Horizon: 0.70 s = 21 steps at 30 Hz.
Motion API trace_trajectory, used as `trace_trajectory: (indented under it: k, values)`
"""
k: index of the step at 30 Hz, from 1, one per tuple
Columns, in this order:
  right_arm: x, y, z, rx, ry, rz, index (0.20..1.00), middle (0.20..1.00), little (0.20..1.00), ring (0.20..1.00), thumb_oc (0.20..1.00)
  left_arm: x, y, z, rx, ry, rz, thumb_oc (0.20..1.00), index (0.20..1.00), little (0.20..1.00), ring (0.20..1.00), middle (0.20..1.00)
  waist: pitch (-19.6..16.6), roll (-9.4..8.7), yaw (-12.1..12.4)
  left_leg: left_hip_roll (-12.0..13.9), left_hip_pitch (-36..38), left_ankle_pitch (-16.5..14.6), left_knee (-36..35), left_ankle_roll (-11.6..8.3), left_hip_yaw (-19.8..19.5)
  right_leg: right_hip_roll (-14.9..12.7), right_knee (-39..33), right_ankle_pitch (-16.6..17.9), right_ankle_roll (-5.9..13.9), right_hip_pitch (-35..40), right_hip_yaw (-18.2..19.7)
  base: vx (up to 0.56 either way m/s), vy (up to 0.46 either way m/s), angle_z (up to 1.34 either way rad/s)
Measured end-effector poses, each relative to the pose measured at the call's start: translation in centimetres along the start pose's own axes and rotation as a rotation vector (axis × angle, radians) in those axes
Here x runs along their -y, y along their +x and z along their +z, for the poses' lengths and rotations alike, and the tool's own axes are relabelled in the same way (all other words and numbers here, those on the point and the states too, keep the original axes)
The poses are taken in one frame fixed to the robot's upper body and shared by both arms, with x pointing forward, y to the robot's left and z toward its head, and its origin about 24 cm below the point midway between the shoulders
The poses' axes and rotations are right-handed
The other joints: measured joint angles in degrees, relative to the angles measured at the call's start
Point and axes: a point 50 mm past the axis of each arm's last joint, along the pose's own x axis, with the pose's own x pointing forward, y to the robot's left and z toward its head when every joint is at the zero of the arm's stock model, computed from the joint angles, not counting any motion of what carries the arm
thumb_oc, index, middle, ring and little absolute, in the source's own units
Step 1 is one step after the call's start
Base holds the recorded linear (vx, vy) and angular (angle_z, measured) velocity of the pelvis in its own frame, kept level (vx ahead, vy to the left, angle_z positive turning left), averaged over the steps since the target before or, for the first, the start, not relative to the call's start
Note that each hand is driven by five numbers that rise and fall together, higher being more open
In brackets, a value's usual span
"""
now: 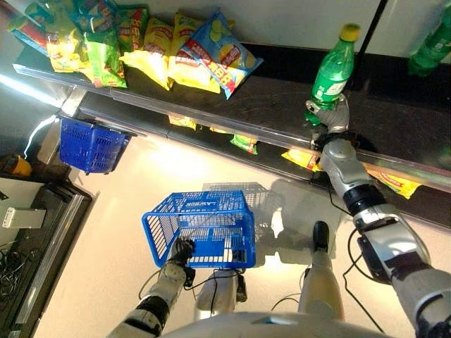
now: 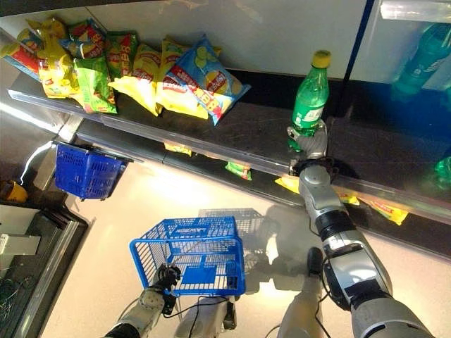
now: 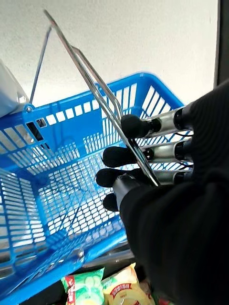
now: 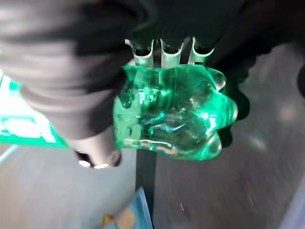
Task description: Pick up the snacks into the basket
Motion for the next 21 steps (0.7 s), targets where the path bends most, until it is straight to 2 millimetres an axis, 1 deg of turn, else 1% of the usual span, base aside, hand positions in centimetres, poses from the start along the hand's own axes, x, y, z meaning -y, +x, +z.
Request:
trace_trajectory:
  k: [1, 3, 5, 6, 9, 10, 12, 15, 16, 17, 18, 20, 21]
  values:
    - [-0.2, -0.4, -0.3, 0.000, 0.008, 0.008, 0.200, 0.200, 0.200, 0.200, 0.200, -0.1, 0.0, 0.1, 0.001, 0.001, 0.002, 0.200, 0.200, 0.200, 0.200, 0.200, -0.15, -0.40, -0.10, 0.00, -0.28, 0.04, 0.02, 0.03, -0.05, 0.01, 0.01, 0.01, 0.00, -0.19, -0.13, 0.00, -0.035, 0.02]
    - [0.2, -1.4, -1.3, -0.010, 0.017, 0.015, 0.200, 0.200, 0.200, 0.200, 0.200, -0.2, 0.1, 0.1, 0.000, 0.002, 0.010, 0.200, 0.200, 0.200, 0.200, 0.200, -0.54, -1.23, -0.05, 0.06, -0.44, 0.06, 0.02, 0.05, -0.15, 0.02, 0.01, -0.09, 0.03, -0.18, -0.47, 0.00, -0.023, 0.05]
    - [0.1, -1.8, -1.7, -0.015, 0.021, 0.025, 0.200, 0.200, 0.200, 0.200, 0.200, -0.4, 0.2, 0.3, 0.002, 0.005, 0.015, 0.200, 0.200, 0.200, 0.200, 0.200, -0.56, -1.81, -0.22, 0.02, -0.47, 0.06, 0.02, 0.05, -0.16, -0.01, 0.01, -0.10, 0.04, -0.18, -0.50, 0.00, -0.005, 0.02]
    - [0.4, -2.4, -2.2, -0.021, 0.033, 0.032, 0.200, 0.200, 0.200, 0.200, 0.200, -0.5, 0.3, 0.5, 0.008, 0.007, 0.020, 0.200, 0.200, 0.200, 0.200, 0.200, -0.78, -2.46, -0.13, 0.03, -0.47, 0.06, 0.02, 0.05, -0.21, 0.00, 0.01, -0.10, 0.04, -0.17, -0.55, 0.00, 0.000, 0.00]
    - [0.7, -3.6, -3.4, -0.041, 0.056, 0.047, 0.200, 0.200, 0.200, 0.200, 0.200, -0.8, 0.4, 0.6, 0.008, 0.010, 0.028, 0.200, 0.200, 0.200, 0.200, 0.200, -1.00, -3.63, -0.08, 0.02, -0.38, 0.07, 0.01, 0.05, -0.21, -0.02, 0.01, -0.11, 0.05, -0.05, -0.57, 0.00, 0.000, 0.00]
    - [0.7, -3.8, -3.5, -0.044, 0.062, 0.050, 0.200, 0.200, 0.200, 0.200, 0.200, -0.9, 0.4, 0.5, 0.007, 0.011, 0.031, 0.200, 0.200, 0.200, 0.200, 0.200, -0.99, -3.98, -0.36, -0.02, -0.31, 0.07, 0.01, 0.05, -0.19, -0.03, 0.00, -0.11, 0.05, -0.04, -0.52, 0.00, 0.000, 0.00]
    - [1.4, -3.9, -3.8, -0.059, 0.088, 0.031, 0.200, 0.200, 0.200, 0.200, 0.200, -1.2, 0.5, 0.5, 0.000, 0.012, 0.040, 0.200, 0.200, 0.200, 0.200, 0.200, -0.93, -4.53, -0.17, -0.02, -0.16, 0.06, -0.01, 0.05, -0.19, -0.04, 0.00, -0.12, 0.06, 0.16, -0.52, 0.00, 0.000, 0.00]
    - [2.3, -3.8, -3.7, -0.059, 0.124, 0.002, 0.200, 0.200, 0.200, 0.200, 0.200, -1.7, 0.7, 0.3, -0.010, 0.002, 0.053, 0.200, 0.200, 0.200, 0.200, 0.200, -0.75, -4.95, -0.47, -0.02, -0.08, 0.06, 0.00, 0.06, -0.19, -0.02, -0.01, -0.12, 0.07, 0.20, -0.47, 0.00, 0.000, 0.00]
    - [3.0, -4.0, -3.3, -0.042, 0.124, 0.001, 0.200, 0.200, 0.200, 0.200, 0.200, -1.9, 0.7, 0.3, -0.015, -0.003, 0.059, 0.200, 0.200, 0.200, 0.200, 0.200, -0.59, -5.10, -0.14, -0.02, -0.12, 0.06, -0.01, 0.06, -0.17, -0.03, 0.00, -0.14, 0.10, 0.20, -0.52, 0.00, 0.000, 0.00]
    - [3.2, -4.1, -3.0, -0.025, 0.128, 0.007, 0.200, 0.200, 0.200, 0.200, 0.200, -2.0, 0.7, 0.2, -0.019, -0.001, 0.061, 0.200, 0.200, 0.200, 0.200, 0.200, -0.45, -5.32, -0.28, -0.02, -0.07, 0.06, -0.01, 0.06, -0.15, -0.03, -0.01, -0.16, 0.12, 0.21, -0.48, 0.00, 0.000, 0.00]
    - [3.5, -4.5, -2.2, 0.008, 0.147, 0.024, 0.200, 0.200, 0.200, 0.200, 0.200, -2.1, 0.8, 0.3, -0.021, -0.004, 0.066, 0.200, 0.200, 0.200, 0.200, 0.200, -0.22, -5.63, -0.46, -0.03, -0.05, 0.05, -0.01, 0.06, -0.11, -0.03, 0.00, -0.16, 0.12, 0.21, -0.45, 0.00, 0.000, 0.00]
    - [3.5, -5.1, -1.4, 0.055, 0.173, 0.061, 0.200, 0.200, 0.200, 0.200, 0.200, -2.3, 0.8, 0.2, -0.028, -0.013, 0.075, 0.200, 0.200, 0.200, 0.200, 0.200, -0.03, -5.87, -0.52, -0.02, -0.02, 0.05, -0.01, 0.06, -0.06, -0.02, 0.00, -0.16, 0.13, 0.22, -0.44, 0.00, 0.000, 0.00]
    - [3.3, -5.3, -0.4, 0.096, 0.183, 0.101, 0.200, 0.200, 0.200, 0.200, 0.200, -2.5, 0.9, 0.3, -0.030, -0.023, 0.080, 0.200, 0.200, 0.200, 0.200, 0.200, 0.25, -6.35, -1.87, -0.02, 0.03, 0.05, 0.00, 0.06, -0.06, -0.01, 0.00, -0.16, 0.13, 0.26, -0.41, 0.00, 0.000, 0.00]
